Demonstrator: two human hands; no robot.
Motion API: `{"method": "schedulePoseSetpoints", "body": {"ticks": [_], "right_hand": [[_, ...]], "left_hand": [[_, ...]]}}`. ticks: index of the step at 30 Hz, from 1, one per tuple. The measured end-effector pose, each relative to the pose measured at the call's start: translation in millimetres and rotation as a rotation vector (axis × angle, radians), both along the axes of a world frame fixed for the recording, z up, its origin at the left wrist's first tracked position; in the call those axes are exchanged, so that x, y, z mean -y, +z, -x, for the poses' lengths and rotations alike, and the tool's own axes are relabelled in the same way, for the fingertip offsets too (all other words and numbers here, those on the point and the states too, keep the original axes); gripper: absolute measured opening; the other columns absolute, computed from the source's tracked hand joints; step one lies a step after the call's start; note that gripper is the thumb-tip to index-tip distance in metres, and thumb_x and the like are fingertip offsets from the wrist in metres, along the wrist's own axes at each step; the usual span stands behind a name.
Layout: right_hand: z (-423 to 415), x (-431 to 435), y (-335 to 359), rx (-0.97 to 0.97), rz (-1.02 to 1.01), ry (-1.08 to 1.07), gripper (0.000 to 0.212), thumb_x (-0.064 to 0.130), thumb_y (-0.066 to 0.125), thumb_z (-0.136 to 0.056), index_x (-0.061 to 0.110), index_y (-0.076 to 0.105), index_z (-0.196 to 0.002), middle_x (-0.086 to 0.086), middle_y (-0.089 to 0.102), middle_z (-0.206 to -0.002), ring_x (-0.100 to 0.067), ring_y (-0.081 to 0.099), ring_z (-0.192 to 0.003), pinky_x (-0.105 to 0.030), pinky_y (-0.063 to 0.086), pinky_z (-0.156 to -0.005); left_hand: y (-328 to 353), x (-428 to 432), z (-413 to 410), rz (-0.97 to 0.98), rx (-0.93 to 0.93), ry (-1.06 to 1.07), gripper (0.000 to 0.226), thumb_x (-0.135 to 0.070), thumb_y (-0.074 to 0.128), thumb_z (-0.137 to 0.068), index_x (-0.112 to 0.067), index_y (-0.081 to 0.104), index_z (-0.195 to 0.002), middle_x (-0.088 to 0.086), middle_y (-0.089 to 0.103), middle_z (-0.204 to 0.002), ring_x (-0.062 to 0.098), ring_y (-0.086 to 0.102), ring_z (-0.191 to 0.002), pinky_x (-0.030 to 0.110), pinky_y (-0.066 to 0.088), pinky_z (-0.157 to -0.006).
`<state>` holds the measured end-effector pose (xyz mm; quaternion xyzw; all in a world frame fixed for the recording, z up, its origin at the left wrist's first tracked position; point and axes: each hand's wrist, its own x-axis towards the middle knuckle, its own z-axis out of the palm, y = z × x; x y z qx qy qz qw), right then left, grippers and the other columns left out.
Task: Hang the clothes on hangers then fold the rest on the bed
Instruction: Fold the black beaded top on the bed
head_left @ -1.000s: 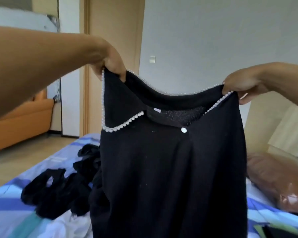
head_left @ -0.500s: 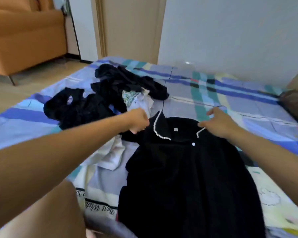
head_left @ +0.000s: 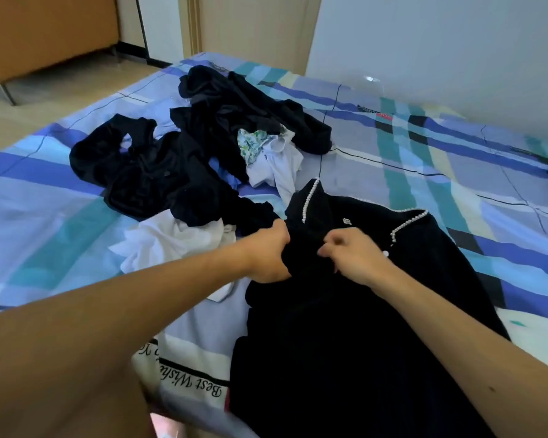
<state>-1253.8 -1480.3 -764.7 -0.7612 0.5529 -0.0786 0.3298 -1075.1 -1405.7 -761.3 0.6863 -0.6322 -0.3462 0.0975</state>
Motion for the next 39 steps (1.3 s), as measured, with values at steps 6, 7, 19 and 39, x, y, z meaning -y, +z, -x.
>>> {"method": "schedulePoseSetpoints", "body": {"ticks": [6, 7, 19, 39], "right_hand": [[35, 0, 10, 0.210, -0.016, -0.238, 0.027, 0.020, 0.055, -0.096, -0.002, 0.058, -0.081, -0.007, 0.061, -0.068, -0.014, 0.064, -0.059, -0.031, 0.047, -0.065], [34, -2, 10, 0.231, -0.022, -0.233, 0.028, 0.021, 0.054, -0.097, 0.000, 0.058, -0.079, -0.007, 0.061, -0.068, -0.015, 0.064, -0.060, -0.033, 0.048, -0.067], [29, -22, 57, 0.220, 0.061, 0.159, 0.012, 0.034, 0.065, -0.095, 0.024, 0.061, -0.102, 0.001, 0.069, -0.092, -0.013, 0.071, -0.080, -0.027, 0.053, -0.076], [219, 48, 3, 0.320, -0.227, -0.433, 0.031, 0.006, 0.070, -0.089, -0.009, 0.065, -0.116, -0.024, 0.072, -0.100, -0.027, 0.067, -0.085, -0.043, 0.054, -0.085]], "left_hand": [[35, -6, -38, 0.331, -0.085, 0.159, 0.013, -0.018, 0.063, -0.096, -0.007, 0.069, -0.092, 0.011, 0.071, -0.085, 0.024, 0.068, -0.078, 0.037, 0.052, -0.070], [39, -8, -40, 0.384, -0.155, 0.206, 0.016, -0.017, 0.061, -0.098, -0.006, 0.068, -0.089, 0.012, 0.070, -0.081, 0.023, 0.067, -0.071, 0.038, 0.053, -0.068], [97, 19, -119, 0.612, -0.041, 0.631, 0.017, -0.022, 0.053, -0.102, -0.011, 0.064, -0.095, 0.012, 0.066, -0.094, 0.027, 0.059, -0.084, 0.035, 0.045, -0.075], [23, 80, 218, 0.257, -0.231, 0.041, 0.017, -0.034, 0.061, -0.094, -0.020, 0.070, -0.100, -0.004, 0.070, -0.095, 0.015, 0.065, -0.089, 0.031, 0.053, -0.086]]}}
